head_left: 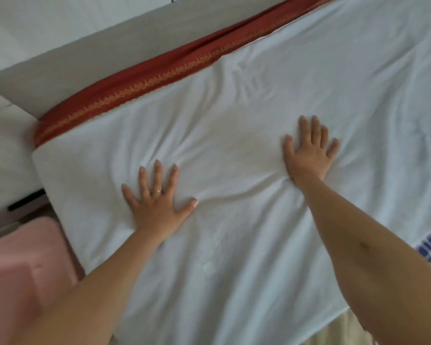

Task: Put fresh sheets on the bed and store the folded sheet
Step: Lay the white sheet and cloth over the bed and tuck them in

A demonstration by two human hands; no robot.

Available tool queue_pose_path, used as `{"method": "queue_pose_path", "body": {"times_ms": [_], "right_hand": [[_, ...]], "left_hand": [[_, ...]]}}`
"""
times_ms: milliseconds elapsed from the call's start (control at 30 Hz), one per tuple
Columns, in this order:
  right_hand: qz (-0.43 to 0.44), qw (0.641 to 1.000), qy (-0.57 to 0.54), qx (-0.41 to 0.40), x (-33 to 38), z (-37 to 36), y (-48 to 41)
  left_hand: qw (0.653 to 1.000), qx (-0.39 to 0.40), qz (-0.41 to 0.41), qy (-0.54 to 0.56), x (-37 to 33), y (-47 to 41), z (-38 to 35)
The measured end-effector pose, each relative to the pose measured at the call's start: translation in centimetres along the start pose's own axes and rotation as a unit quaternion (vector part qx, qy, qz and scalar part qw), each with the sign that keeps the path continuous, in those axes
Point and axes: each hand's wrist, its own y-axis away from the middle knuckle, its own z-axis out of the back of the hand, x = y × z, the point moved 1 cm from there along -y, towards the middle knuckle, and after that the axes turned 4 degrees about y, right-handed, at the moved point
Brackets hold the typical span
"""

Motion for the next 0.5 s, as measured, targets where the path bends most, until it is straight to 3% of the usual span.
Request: {"method": "queue_pose_path", "body": {"times_ms": [100, 167, 233, 300, 433, 500], "right_hand": [[-0.026, 0.999, -0.002, 0.035, 3.2, 0.1, 5.8], [0.068, 0.996, 0.001, 0.059, 5.8, -0.4, 12.9], [0.223, 0.972, 0.021, 0.071, 7.5, -1.4, 21.3], [0.307, 0.949, 0.042, 0.062, 7.2, -2.2, 24.8], [0.303, 0.951, 0.032, 0.052, 7.1, -2.7, 24.7], [0.301, 0.951, 0.041, 0.059, 7.2, -2.6, 25.0]], "left_hand": [[0.999, 0.039, -0.012, 0.022, 0.8, 1.1, 0.2], [0.997, 0.061, -0.028, 0.035, 1.9, 2.2, 0.7], [0.995, 0.086, -0.023, 0.047, 3.4, 4.2, 0.8], [0.993, 0.098, -0.005, 0.062, 4.5, 6.5, 0.4], [0.990, 0.127, -0.033, 0.058, 6.4, 11.5, -1.2], [0.994, 0.068, -0.059, 0.066, 5.8, 12.5, -1.7]]}}
